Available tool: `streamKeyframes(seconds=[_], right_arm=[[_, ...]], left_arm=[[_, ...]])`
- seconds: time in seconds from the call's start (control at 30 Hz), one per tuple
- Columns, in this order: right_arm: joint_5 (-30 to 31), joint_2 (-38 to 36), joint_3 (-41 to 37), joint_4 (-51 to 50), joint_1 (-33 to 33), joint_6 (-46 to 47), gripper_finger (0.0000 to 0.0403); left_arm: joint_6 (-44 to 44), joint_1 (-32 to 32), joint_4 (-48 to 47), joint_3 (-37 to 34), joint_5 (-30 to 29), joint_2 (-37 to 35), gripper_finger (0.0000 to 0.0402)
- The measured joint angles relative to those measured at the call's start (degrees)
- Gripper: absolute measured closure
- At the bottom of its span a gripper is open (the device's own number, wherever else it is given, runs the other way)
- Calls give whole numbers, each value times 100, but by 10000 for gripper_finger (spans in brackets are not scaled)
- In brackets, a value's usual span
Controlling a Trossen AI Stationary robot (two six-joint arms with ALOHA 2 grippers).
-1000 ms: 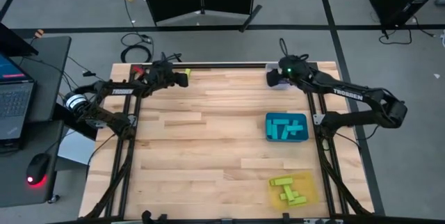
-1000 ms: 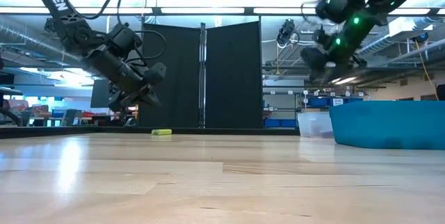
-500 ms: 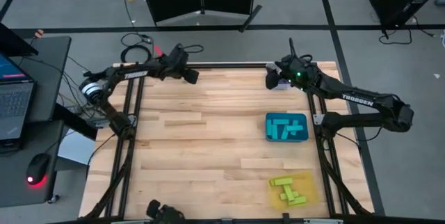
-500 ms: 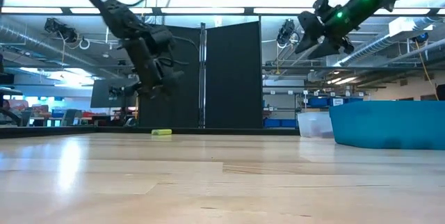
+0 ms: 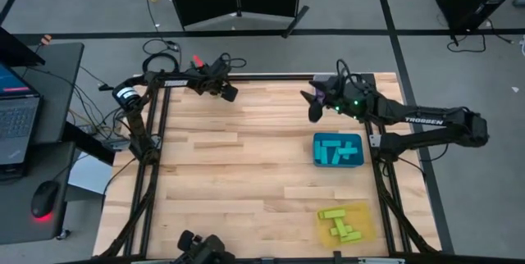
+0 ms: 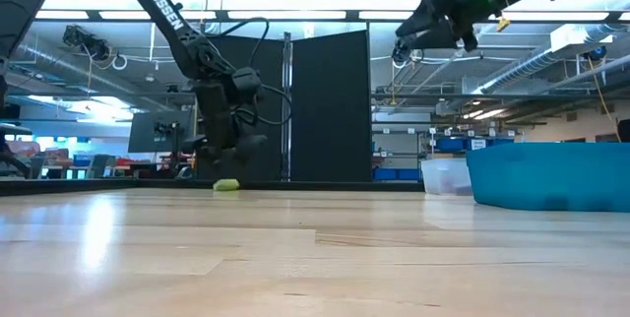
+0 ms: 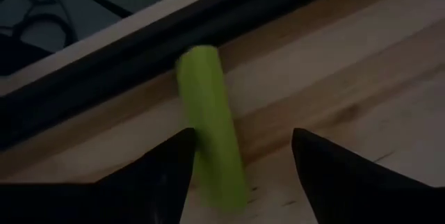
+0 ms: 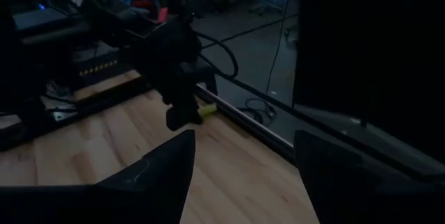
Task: Sort blocks
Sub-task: Put the light green block into the yellow bin
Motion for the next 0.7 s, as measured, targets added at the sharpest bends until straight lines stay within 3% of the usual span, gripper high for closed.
streamKeyframes(seconds=[0.43,0.7], right_arm=[[228,4,0,17,129,-90,151],[232,4,0,63,133,-51,151]], left_arm=[[32,33,9,-2,19,85,155],[13,33,67,33,64,407,234]])
